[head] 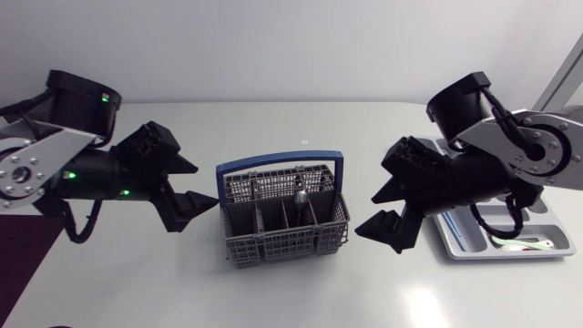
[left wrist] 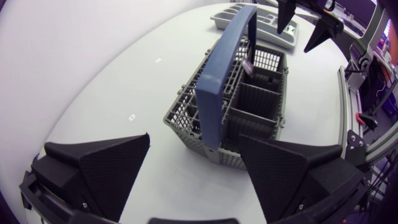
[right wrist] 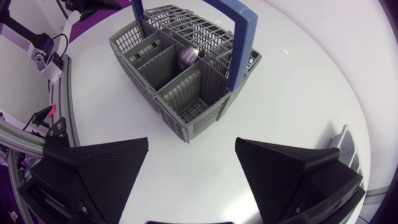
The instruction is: Sort the cutlery from the basket into the organizer compartments.
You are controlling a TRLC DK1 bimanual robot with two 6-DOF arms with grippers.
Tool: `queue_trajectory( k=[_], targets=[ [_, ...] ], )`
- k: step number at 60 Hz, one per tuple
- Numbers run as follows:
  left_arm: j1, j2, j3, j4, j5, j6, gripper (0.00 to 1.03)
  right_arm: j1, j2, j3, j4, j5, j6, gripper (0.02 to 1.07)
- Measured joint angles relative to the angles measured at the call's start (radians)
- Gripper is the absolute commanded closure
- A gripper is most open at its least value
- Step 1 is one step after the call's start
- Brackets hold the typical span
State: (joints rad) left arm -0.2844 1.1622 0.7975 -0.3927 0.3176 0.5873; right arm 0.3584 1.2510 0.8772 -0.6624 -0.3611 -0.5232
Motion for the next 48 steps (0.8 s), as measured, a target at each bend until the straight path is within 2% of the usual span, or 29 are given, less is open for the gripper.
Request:
queue_trajectory(
  k=[10,21,36,42,48],
  targets=[
    [-0.050,-0.121,0.000,-0.104,0.020,-0.011,0.05,0.000,-0.010,-0.025,-0.007,0.000,0.000,0.06],
    [-0.126,-0.110,0.011,-0.160,0.060,-0.064,0.05,0.000,-0.012,-0.028,-0.014,0.000,0.004,0.06],
    [-0.275,0.043,0.095,-0.137,0.068,-0.174,0.12,-0.009,-0.033,-0.041,-0.006,-0.001,0.003,0.06],
    [-0.309,0.121,0.148,-0.095,0.068,-0.244,0.22,-0.045,-0.047,-0.066,0.002,-0.013,-0.001,0.06],
    [-0.330,0.188,0.196,-0.047,0.063,-0.301,0.22,-0.087,-0.062,-0.088,0.008,-0.038,-0.009,0.06]
  ],
)
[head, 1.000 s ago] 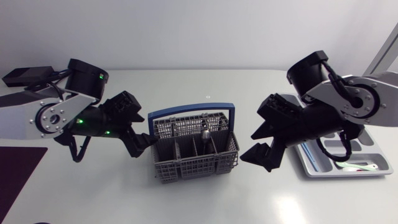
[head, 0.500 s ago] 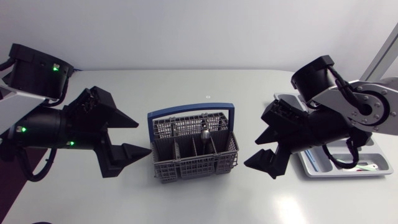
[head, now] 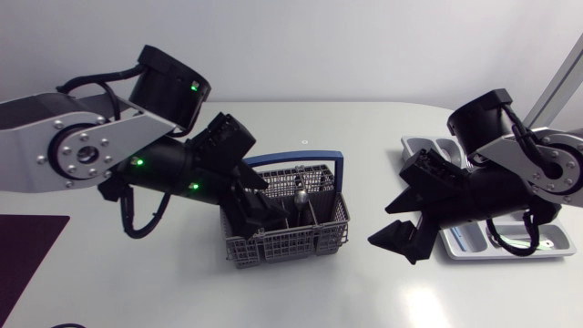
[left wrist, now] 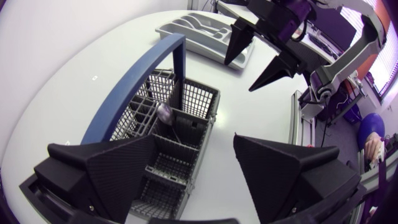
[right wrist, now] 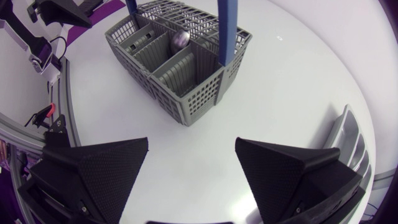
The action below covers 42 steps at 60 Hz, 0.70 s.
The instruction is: Sort the cutlery from the basket into the organizer compartments.
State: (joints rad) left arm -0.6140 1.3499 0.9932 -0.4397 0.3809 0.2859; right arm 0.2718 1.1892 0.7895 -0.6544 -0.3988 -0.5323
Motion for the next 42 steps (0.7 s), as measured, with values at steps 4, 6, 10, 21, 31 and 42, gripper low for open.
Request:
queue_trajectory(
  k=[4,6,10,21,31,42],
  targets=[
    [-0.018,0.038,0.014,0.036,-0.013,-0.035,0.22,-0.020,-0.010,-0.012,0.002,-0.014,-0.008,0.06],
    [-0.025,0.055,0.019,0.048,-0.015,-0.051,0.23,-0.030,-0.015,-0.018,0.005,-0.023,-0.014,0.06],
    [-0.039,0.091,0.029,0.075,-0.026,-0.077,0.28,-0.039,-0.022,-0.024,0.008,-0.035,-0.019,0.06],
    [-0.041,0.153,0.066,0.153,-0.043,-0.125,0.32,-0.045,-0.051,-0.027,0.009,-0.046,-0.022,0.06],
    [-0.058,0.165,0.069,0.169,-0.085,-0.129,0.38,-0.053,-0.065,-0.027,0.010,-0.054,-0.026,0.06],
    [-0.048,0.166,0.051,0.213,-0.121,-0.129,0.38,-0.066,-0.065,-0.045,0.040,-0.070,-0.030,0.06]
  ],
)
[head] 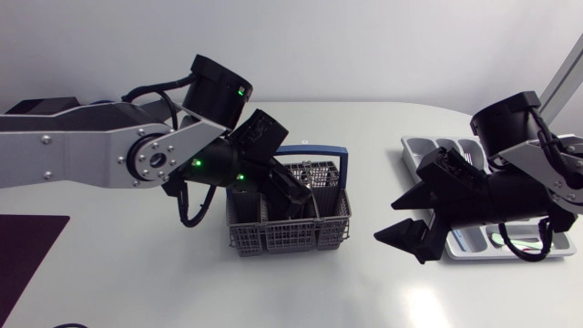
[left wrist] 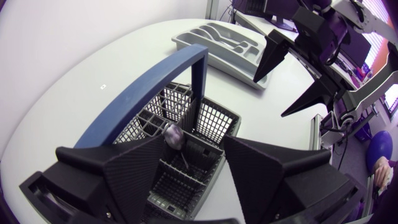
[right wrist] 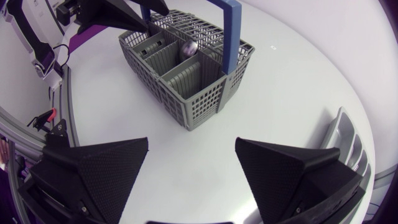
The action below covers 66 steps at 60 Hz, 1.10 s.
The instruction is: Sort the cutlery from the basket into the organizer compartments.
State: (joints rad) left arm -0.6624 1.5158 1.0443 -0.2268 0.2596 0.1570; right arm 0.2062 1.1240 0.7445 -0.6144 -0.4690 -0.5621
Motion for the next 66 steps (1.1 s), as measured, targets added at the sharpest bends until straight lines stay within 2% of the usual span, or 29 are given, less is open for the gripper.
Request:
queue_trajectory(
  k=[37,47,57,66],
  targets=[
    [0.251,-0.021,-0.064,0.009,-0.002,0.039,0.38,0.034,0.000,-0.026,0.017,0.002,0.005,0.06],
    [0.320,-0.021,-0.064,0.009,0.027,0.053,0.38,0.041,-0.005,-0.027,0.017,0.003,0.012,0.06],
    [0.309,-0.082,-0.105,0.011,0.030,0.053,0.38,0.055,-0.009,-0.027,0.017,0.019,0.016,0.06],
    [0.247,-0.212,-0.181,-0.005,0.018,0.061,0.38,0.055,-0.011,-0.028,0.018,0.024,0.016,0.06]
  ],
)
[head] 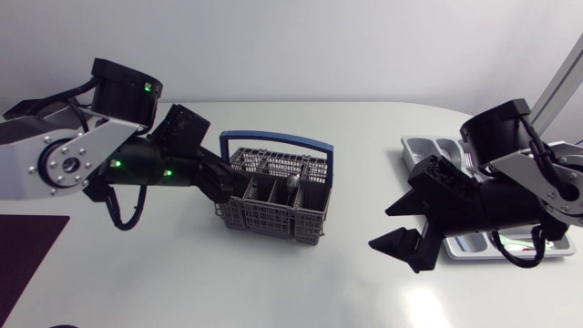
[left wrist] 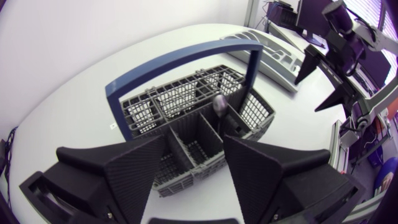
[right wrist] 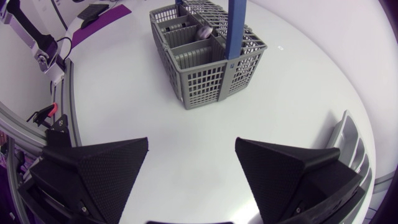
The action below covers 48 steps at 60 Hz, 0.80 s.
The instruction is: Sort the cutlery from the basket into the organizer compartments.
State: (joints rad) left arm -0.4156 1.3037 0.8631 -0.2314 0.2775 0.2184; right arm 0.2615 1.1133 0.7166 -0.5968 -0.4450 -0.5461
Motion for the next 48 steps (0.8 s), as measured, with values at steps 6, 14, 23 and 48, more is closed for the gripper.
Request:
queue_trajectory(
  k=[6,14,23,48],
  targets=[
    [-0.063,-0.063,-0.048,-0.021,-0.026,0.011,0.38,0.008,-0.001,-0.006,0.003,0.002,0.000,0.06],
    [-0.133,-0.074,-0.066,-0.032,-0.030,0.014,0.38,0.034,-0.001,-0.014,0.018,0.013,0.007,0.06],
    [-0.198,-0.022,-0.047,-0.026,-0.030,0.010,0.38,0.052,-0.001,-0.014,0.026,0.025,0.024,0.06],
    [-0.232,0.184,0.027,0.194,-0.096,-0.074,0.53,0.051,0.000,-0.030,0.059,0.031,0.026,0.06]
  ],
)
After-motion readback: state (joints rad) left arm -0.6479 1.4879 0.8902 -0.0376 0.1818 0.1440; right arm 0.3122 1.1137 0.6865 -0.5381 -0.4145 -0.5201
